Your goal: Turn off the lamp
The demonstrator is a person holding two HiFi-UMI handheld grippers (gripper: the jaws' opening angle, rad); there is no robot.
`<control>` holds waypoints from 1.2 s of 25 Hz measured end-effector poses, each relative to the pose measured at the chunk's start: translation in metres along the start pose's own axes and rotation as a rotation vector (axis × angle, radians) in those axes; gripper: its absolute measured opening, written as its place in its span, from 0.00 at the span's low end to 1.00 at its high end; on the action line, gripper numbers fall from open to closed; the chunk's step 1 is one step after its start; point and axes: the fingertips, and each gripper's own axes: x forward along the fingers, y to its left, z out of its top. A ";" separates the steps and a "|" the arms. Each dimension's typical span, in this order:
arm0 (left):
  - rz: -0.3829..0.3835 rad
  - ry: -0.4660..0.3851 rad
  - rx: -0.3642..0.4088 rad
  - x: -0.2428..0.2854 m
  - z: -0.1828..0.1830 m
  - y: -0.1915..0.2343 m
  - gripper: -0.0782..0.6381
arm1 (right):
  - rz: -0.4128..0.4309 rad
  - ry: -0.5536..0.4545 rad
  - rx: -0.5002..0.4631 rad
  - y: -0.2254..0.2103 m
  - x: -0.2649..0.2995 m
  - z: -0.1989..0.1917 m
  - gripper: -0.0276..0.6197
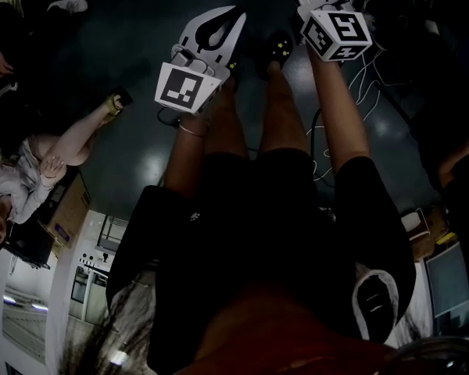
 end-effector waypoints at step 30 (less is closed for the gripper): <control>-0.088 0.003 0.088 0.063 0.007 -0.018 0.20 | 0.272 -0.197 0.344 0.029 -0.063 0.061 0.05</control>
